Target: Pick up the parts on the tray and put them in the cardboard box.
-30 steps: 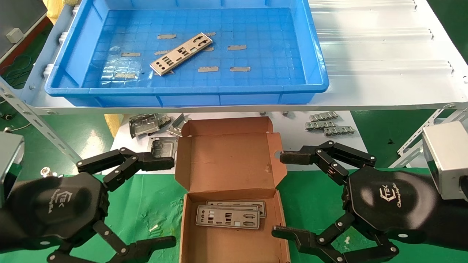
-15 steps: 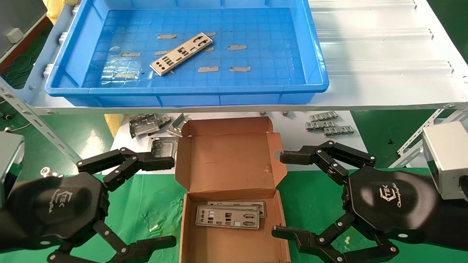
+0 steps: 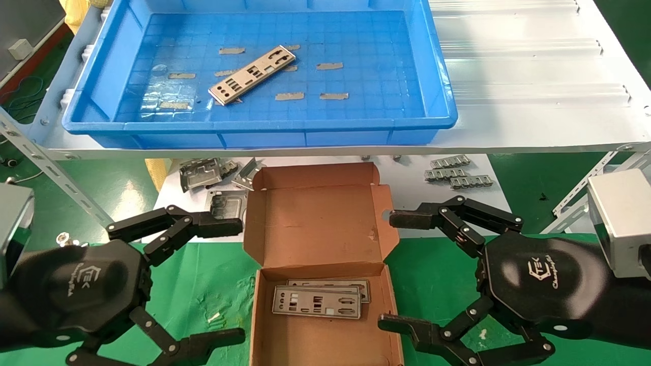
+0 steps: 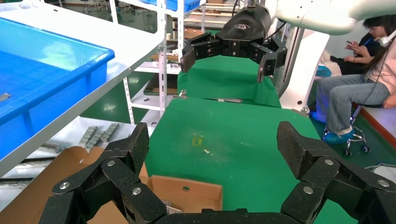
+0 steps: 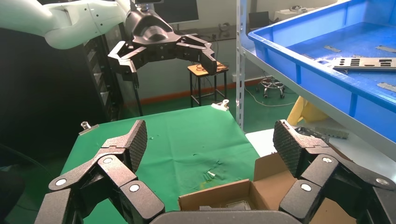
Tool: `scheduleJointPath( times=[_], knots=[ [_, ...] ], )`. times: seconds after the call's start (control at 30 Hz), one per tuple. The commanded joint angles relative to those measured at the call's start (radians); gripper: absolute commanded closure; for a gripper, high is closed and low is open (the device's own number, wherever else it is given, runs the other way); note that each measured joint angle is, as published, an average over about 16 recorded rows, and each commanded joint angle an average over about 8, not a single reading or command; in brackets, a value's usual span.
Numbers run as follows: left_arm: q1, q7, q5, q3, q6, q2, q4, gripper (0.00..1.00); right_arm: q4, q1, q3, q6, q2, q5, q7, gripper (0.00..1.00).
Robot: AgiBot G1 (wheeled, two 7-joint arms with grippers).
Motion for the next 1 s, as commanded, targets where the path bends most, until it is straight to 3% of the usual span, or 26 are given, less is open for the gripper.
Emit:
scheduleJointPath(
  times=[0.03, 1.0],
  knots=[
    [0.000, 0.000, 0.000, 0.000, 0.000, 0.000, 0.000, 0.00, 0.000, 0.000, 0.000, 0.000, 0.000, 0.000, 0.000, 0.00],
    [0.000, 0.000, 0.000, 0.000, 0.000, 0.000, 0.000, 0.00, 0.000, 0.000, 0.000, 0.000, 0.000, 0.000, 0.000, 0.00]
  ],
)
